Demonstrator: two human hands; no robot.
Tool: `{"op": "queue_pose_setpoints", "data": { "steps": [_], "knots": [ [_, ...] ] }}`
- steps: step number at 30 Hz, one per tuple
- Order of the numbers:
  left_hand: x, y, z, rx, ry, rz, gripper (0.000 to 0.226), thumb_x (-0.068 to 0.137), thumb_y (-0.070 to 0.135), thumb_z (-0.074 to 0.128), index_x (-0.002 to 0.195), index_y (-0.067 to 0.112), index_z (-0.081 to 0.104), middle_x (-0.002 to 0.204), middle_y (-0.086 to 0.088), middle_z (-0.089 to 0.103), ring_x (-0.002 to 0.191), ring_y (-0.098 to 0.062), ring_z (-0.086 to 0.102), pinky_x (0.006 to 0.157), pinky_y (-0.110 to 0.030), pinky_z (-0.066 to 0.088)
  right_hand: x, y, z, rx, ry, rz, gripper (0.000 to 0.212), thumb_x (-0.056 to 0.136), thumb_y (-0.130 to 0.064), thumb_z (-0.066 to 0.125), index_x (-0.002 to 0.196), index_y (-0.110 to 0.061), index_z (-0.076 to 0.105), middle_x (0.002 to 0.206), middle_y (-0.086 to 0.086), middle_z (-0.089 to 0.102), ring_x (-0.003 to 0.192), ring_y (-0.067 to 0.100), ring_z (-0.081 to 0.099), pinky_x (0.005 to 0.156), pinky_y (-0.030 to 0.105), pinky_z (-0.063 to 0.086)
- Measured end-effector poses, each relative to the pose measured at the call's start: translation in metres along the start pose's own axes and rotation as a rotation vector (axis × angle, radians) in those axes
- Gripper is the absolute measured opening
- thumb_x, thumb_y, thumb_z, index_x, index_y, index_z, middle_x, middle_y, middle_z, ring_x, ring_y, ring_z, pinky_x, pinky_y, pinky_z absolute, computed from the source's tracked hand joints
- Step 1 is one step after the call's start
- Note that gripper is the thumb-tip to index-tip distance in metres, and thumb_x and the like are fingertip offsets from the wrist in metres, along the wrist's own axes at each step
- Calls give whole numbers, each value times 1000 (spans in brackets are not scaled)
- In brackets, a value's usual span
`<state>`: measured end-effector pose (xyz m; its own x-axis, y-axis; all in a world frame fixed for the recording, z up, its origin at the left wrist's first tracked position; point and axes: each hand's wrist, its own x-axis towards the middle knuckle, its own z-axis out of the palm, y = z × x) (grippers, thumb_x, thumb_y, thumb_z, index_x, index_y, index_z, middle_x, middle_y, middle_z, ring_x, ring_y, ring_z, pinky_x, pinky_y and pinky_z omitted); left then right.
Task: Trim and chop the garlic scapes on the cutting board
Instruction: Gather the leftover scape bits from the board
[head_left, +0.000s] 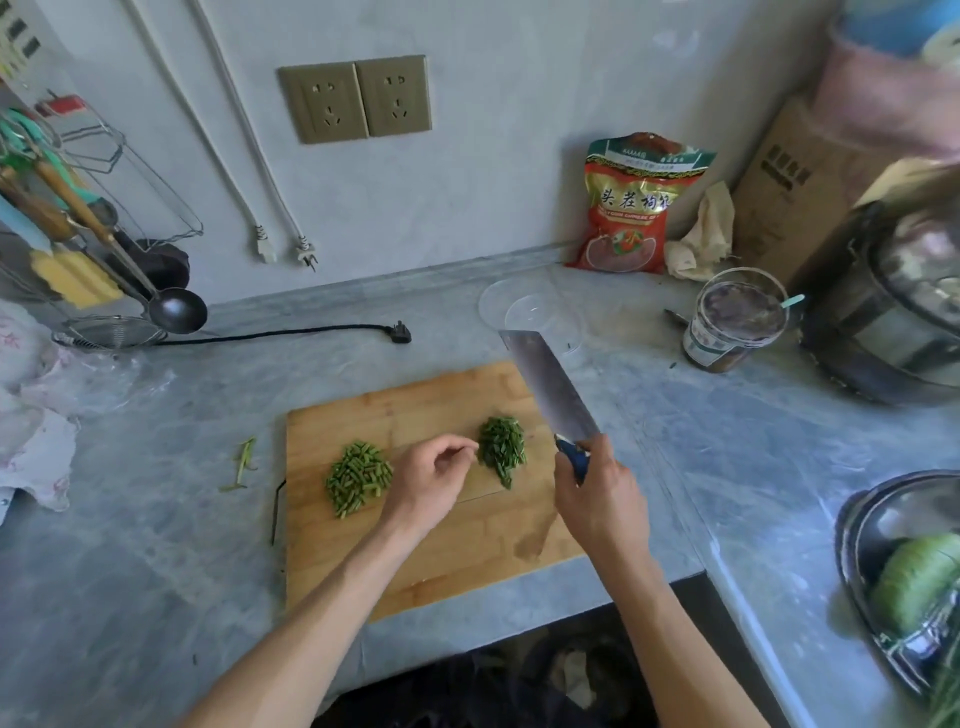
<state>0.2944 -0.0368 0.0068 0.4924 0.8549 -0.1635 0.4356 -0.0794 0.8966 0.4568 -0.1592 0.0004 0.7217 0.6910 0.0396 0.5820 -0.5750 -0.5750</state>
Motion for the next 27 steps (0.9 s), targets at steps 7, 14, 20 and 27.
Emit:
{"op": "queue_pose_setpoints", "data": {
  "steps": [7,14,20,27],
  "knots": [
    [18,39,38,73,-177,61,12,92,23,65,93,27,76,86,13,74,79,-4,65,65,-10,44,30,65,-2,-163,75,116,26,97,-24,53,87,-11,33,66,5,50,53,25,44,47,31,30],
    [14,36,38,69,-220,49,13,94,25,63,93,31,74,88,12,75,86,-10,69,73,-23,54,32,81,12,-150,46,158,21,92,-18,54,88,-11,34,71,7,50,58,27,44,48,31,28],
    [15,32,29,94,-226,32,13,95,23,62,96,30,73,93,14,74,88,2,66,74,-11,47,38,87,12,-174,-79,186,17,91,-22,53,89,-12,40,101,8,50,87,26,47,62,35,41],
    [21,34,24,0,-171,8,13,94,21,63,97,27,74,92,11,75,89,-2,68,82,-18,52,52,39,-1,-70,-157,79,17,89,-17,54,103,-7,52,101,8,54,89,26,51,67,35,45]
  ]
}}
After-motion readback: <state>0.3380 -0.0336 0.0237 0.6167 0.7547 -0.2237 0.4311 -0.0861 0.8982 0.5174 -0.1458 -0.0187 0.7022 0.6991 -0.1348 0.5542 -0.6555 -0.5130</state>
